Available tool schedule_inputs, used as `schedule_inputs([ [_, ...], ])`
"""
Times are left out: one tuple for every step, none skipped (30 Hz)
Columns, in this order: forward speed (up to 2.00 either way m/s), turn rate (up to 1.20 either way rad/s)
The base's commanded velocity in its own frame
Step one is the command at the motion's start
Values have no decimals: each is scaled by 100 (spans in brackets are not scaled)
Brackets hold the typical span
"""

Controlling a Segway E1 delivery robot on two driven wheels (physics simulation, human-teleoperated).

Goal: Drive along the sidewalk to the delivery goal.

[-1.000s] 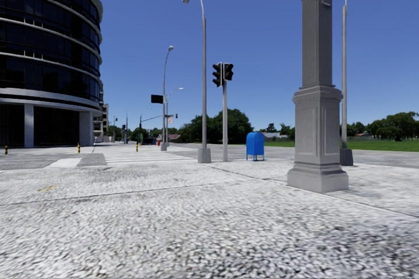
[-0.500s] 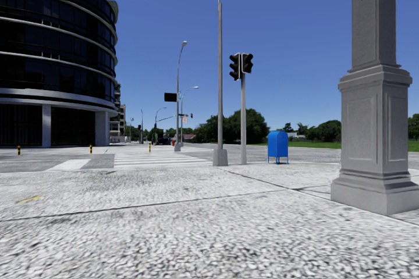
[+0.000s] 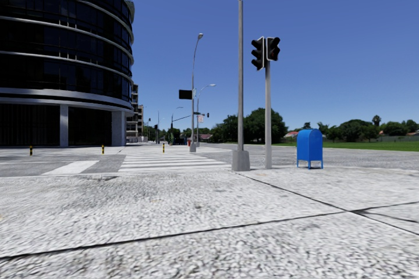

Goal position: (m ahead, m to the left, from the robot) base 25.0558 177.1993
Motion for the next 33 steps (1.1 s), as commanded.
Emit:
schedule_inputs([
  [200, 36],
  [200, 37],
  [200, 37],
  [200, 37],
  [200, 37],
  [200, 37],
  [200, 37],
  [200, 37],
  [200, 37],
  [200, 37],
  [200, 37],
  [200, 28],
  [200, 13],
  [200, 0],
  [200, 0],
  [200, 0],
  [200, 0],
  [200, 0],
  [200, 0],
  [200, 0],
  [200, 0],
  [200, 0],
  [200, 0],
  [200, 0],
  [200, 2],
  [200, 2],
  [200, 17],
  [200, 25],
  [200, 28],
  [200, 28],
  [200, 29],
  [200, 29],
  [200, 29],
])
